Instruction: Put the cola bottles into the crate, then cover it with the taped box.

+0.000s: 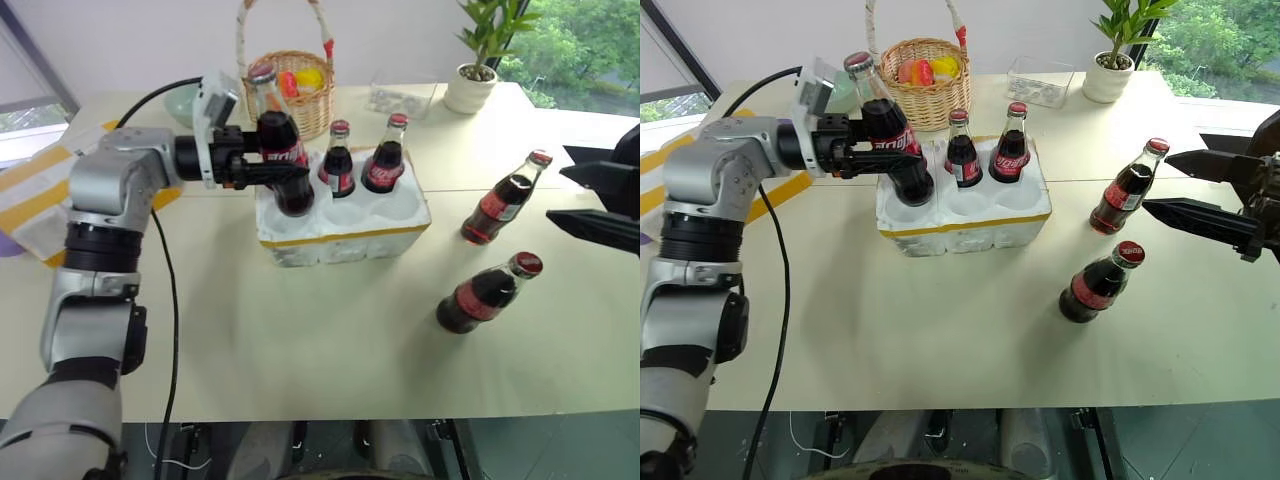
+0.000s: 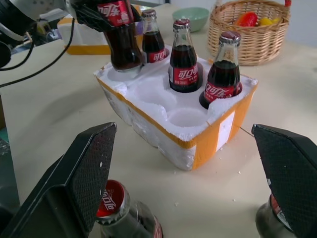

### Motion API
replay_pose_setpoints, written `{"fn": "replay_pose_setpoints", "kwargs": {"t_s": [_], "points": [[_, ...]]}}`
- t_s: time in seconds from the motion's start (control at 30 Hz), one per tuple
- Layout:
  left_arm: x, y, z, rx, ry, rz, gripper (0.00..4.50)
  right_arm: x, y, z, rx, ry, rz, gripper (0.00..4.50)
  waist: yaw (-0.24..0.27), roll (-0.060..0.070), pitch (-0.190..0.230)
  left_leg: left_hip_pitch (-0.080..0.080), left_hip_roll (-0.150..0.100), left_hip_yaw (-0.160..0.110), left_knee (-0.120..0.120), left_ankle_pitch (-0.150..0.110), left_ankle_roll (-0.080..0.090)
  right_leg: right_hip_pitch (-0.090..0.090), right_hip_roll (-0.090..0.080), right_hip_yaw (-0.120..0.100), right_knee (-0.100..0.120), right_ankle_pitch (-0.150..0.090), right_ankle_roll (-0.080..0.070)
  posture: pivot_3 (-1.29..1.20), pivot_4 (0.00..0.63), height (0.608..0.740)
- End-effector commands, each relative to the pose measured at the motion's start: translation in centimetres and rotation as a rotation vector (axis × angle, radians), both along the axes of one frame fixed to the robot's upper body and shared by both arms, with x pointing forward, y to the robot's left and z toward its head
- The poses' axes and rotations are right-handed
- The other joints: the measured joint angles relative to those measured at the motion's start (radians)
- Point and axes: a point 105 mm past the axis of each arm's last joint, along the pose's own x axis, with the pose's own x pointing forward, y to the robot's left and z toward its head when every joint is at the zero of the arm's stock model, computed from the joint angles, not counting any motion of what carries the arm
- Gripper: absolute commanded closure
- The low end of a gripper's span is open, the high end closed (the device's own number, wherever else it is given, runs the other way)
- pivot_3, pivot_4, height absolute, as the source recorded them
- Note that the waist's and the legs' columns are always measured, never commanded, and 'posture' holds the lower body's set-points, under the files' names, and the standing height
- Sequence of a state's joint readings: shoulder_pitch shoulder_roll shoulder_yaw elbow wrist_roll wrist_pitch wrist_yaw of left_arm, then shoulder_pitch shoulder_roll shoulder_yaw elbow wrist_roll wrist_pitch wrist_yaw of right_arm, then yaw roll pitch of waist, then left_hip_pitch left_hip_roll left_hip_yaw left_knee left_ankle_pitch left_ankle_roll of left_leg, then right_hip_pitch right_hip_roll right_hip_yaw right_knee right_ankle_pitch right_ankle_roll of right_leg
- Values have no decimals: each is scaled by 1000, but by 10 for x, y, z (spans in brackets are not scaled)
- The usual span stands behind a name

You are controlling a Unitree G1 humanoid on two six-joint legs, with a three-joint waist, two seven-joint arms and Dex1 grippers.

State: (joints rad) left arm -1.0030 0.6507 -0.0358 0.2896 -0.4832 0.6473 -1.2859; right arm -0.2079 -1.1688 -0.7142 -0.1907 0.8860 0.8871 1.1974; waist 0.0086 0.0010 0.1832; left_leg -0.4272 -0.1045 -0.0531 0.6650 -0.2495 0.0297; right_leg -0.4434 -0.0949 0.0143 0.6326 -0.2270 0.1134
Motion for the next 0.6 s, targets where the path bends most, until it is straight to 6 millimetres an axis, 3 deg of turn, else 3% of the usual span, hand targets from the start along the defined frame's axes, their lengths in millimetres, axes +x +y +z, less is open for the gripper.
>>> {"fn": "replay_pose_setpoints", "kwargs": {"t_s": [0.03, 0.17, 0.43, 0.6], "points": [[-12, 10, 21, 8, -85, -22, 1736, -5, 0, 11, -6, -55, -5, 0, 2, 0, 0, 0, 0, 0, 0, 0, 0, 0, 0, 0, 0, 0, 0, 0, 150, 738], [-11, 11, 9, 45, -84, -18, 1736, -5, -1, 9, -6, -51, -10, 0, 9, 0, 0, 0, 0, 0, 1, 0, 0, 1, 0, 0, 0, 0, 0, 0, 150, 738], [1, -14, -17, 9, -51, -18, 1736, -3, 0, 11, -12, -50, -11, 0, 7, 0, 0, 0, -1, -1, 2, 0, 1, 2, -1, 0, 0, 0, 0, 0, 150, 738], [7, -19, -19, -17, -48, -8, 1736, -2, -1, 9, -16, -44, -15, 0, 2, 0, 0, 0, -1, 0, 2, 0, 1, 2, -1, 0, 0, 0, 0, 0, 150, 738]]}}
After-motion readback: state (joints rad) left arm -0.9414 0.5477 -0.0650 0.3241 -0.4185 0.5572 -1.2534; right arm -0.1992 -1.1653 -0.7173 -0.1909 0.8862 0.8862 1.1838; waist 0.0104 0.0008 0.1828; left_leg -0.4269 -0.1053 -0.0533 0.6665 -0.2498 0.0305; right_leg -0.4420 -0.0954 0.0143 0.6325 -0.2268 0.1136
